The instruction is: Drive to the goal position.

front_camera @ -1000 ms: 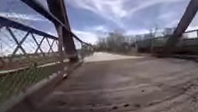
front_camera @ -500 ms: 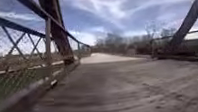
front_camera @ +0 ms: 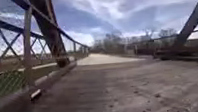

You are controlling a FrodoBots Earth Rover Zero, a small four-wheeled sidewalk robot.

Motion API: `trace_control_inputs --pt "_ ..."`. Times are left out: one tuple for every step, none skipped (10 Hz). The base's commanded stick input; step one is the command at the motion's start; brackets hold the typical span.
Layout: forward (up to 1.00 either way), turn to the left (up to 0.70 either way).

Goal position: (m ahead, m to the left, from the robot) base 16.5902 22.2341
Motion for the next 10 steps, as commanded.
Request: trace_control_inputs --pt "1.00 0.01" --pt "1.00 0.01" --pt "1.00 0.01" --pt "1.00 0.01" --pt "1.00 0.01" --pt "1.00 0.01" --pt "1.00 0.01" --pt "1.00 0.01" --pt "1.00 0.01" --pt "1.00 0.01"
